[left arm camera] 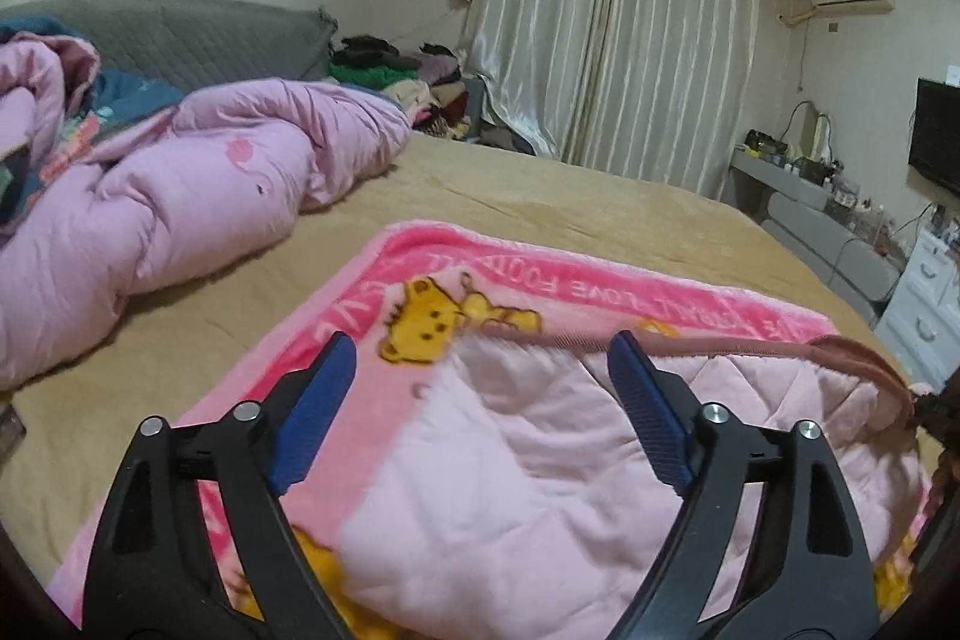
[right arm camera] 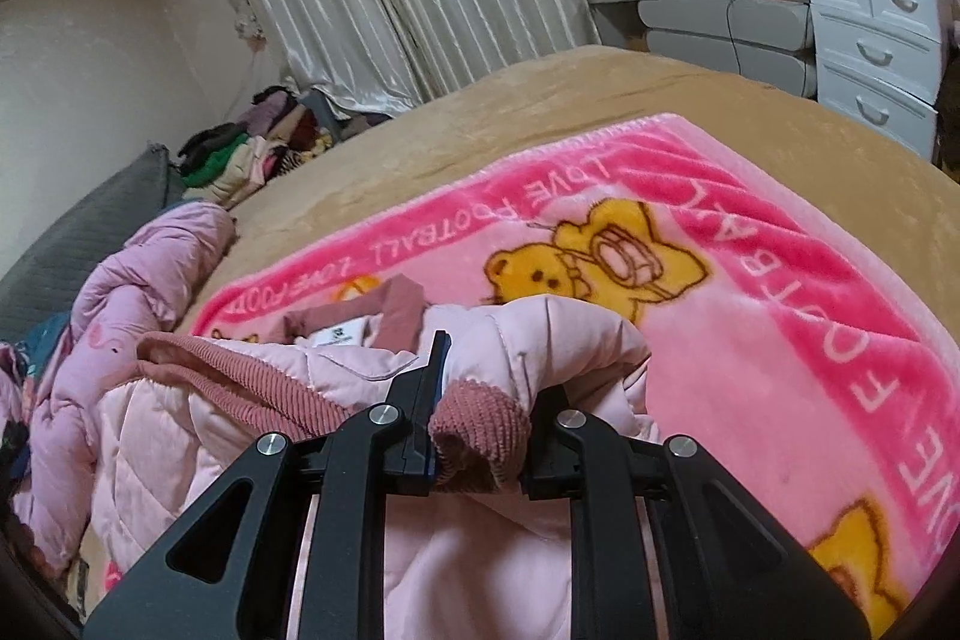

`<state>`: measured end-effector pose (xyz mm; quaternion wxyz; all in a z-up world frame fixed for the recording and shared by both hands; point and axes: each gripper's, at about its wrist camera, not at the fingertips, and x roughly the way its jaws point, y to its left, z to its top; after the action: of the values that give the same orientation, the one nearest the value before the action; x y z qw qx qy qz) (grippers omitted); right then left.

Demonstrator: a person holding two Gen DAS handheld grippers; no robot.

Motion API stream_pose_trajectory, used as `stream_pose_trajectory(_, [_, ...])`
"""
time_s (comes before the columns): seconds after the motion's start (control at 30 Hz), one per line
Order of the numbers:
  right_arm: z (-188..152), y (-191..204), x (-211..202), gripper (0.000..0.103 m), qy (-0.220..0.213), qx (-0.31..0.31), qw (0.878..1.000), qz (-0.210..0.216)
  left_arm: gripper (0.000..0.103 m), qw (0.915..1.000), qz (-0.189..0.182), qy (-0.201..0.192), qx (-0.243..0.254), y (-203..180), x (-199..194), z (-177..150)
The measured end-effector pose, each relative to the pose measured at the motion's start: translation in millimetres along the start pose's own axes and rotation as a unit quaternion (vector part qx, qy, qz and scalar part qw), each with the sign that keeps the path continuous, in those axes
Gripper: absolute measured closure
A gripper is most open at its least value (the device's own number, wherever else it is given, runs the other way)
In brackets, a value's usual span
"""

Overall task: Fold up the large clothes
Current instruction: 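Lay the hem on the folded jacket and open both tools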

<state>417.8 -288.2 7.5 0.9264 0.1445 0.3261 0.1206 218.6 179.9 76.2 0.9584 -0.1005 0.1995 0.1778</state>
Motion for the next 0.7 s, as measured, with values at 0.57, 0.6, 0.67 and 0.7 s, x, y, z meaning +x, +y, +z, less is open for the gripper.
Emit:
stream_pose_trajectory(0.57, [10.5, -16.2, 15.6, 0.076, 0.069, 0.067, 0.995, 0.034, 0.016, 0.9772, -0.048, 0.206, -0.023, 39.8, 95.2, -84.6])
stream_pose_trajectory(0.6, [11.3, -15.1, 12.2, 0.075, 0.072, 0.066, 0.995, 0.035, 0.018, 0.9773, -0.049, 0.205, -0.022, 38.1, 93.9, -84.8])
stream_pose_trajectory(0.67, [12.1, -15.4, 6.7, 0.073, 0.077, 0.07, 0.994, 0.042, 0.018, 0.9778, -0.049, 0.202, -0.023, 36.8, 91.7, -83.9])
stream_pose_trajectory(0.7, [12.6, -16.6, 3.2, 0.07, 0.082, 0.074, 0.993, 0.047, 0.018, 0.9779, -0.049, 0.202, -0.023, 37.2, 92.6, -82.7])
